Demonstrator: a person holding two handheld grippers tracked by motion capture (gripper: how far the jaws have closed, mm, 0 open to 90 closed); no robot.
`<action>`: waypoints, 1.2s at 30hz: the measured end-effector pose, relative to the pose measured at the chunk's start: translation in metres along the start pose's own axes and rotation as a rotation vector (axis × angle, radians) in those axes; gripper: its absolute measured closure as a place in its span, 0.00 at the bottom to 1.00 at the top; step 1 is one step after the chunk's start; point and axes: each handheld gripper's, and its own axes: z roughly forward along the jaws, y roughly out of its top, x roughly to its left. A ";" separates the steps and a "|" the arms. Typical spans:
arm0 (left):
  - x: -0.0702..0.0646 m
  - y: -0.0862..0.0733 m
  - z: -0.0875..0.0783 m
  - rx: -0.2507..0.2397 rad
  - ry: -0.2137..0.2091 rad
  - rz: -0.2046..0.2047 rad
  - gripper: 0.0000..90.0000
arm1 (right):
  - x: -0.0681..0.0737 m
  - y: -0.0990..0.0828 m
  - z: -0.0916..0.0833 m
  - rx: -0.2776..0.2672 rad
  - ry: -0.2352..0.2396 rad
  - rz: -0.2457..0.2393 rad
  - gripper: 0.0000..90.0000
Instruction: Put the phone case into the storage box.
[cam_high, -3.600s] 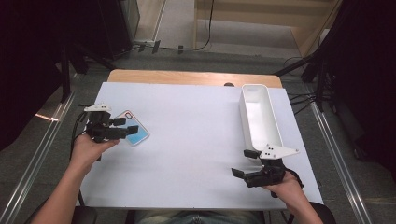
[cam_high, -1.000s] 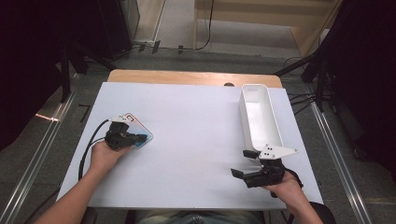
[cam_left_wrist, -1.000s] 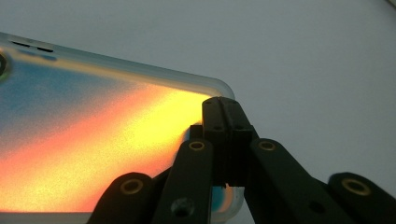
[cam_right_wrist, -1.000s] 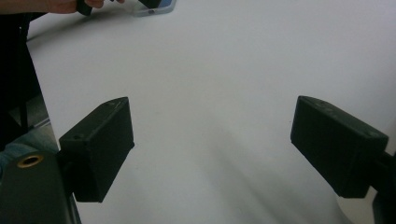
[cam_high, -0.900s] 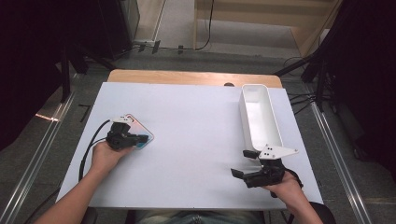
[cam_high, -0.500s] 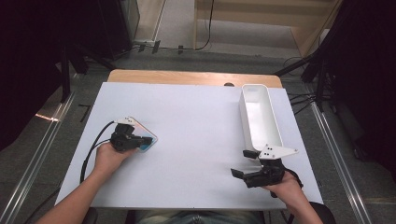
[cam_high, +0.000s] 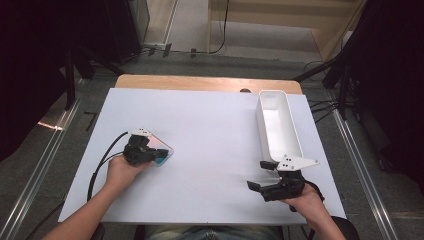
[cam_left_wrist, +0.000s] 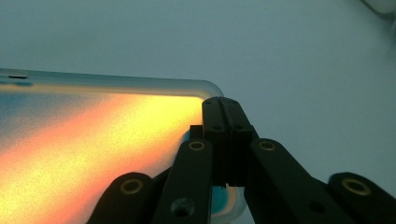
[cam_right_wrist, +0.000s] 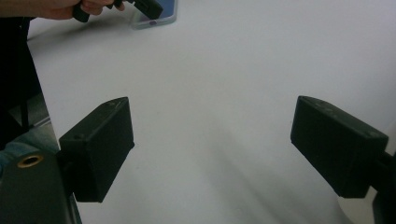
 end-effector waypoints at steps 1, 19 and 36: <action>-0.001 0.000 0.001 -0.003 -0.005 -0.001 0.99 | 0.000 0.000 0.000 0.000 0.000 0.000 0.13; -0.025 0.004 0.015 0.027 -0.034 0.037 0.99 | 0.000 0.001 0.001 0.003 0.003 -0.004 0.13; -0.040 0.010 0.024 0.035 -0.077 0.036 0.96 | 0.000 0.001 0.001 0.002 0.005 -0.003 0.13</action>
